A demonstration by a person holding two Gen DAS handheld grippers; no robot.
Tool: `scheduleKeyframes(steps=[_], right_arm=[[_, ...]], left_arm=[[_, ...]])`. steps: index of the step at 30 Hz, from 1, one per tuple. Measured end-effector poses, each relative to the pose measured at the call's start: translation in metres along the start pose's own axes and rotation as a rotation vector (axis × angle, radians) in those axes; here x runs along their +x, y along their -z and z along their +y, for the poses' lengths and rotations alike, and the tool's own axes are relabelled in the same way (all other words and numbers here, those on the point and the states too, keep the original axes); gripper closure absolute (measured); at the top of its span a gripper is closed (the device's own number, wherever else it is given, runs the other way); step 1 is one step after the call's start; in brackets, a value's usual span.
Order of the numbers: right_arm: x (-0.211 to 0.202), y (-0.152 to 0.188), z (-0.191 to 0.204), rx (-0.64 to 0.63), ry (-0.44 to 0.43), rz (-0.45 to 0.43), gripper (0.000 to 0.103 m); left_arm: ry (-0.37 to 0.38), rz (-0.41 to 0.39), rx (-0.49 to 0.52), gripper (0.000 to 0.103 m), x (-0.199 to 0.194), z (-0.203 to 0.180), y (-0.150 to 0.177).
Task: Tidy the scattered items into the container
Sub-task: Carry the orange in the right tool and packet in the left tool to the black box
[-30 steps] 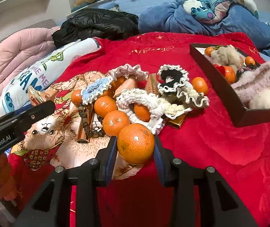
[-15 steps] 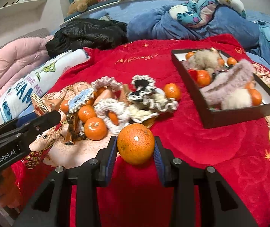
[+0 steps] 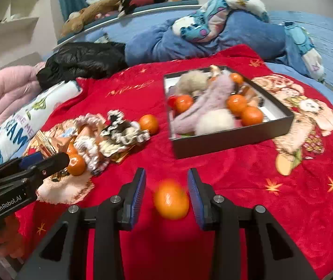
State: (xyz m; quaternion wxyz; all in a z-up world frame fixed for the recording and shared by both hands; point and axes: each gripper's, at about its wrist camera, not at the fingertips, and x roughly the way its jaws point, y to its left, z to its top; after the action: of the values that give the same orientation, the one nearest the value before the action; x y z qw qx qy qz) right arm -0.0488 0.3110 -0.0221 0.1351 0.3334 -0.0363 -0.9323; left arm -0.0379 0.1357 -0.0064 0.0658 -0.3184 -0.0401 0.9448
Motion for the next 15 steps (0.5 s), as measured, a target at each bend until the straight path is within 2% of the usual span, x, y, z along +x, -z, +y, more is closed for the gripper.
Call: scheduleKeyframes(steps=[5,8,13,15], right_arm=[[0.004,0.001,-0.002,-0.008,0.015,0.018,0.067],[0.012,0.003,-0.001,-0.005,0.003,0.05,0.067],[0.017,0.01,0.014,-0.061,-0.035,0.077,0.065],[0.022,0.015,0.02,-0.085,-0.022,0.103,0.063]], left_arm=[[0.0,0.009,0.027,0.048,0.005,-0.009,0.0],[-0.001,0.024,0.006,0.048,0.008,-0.002,0.001],[-0.002,0.026,-0.001,0.049,0.007,0.004,0.001],[0.006,0.028,0.004,0.049,0.007,0.003,0.002]])
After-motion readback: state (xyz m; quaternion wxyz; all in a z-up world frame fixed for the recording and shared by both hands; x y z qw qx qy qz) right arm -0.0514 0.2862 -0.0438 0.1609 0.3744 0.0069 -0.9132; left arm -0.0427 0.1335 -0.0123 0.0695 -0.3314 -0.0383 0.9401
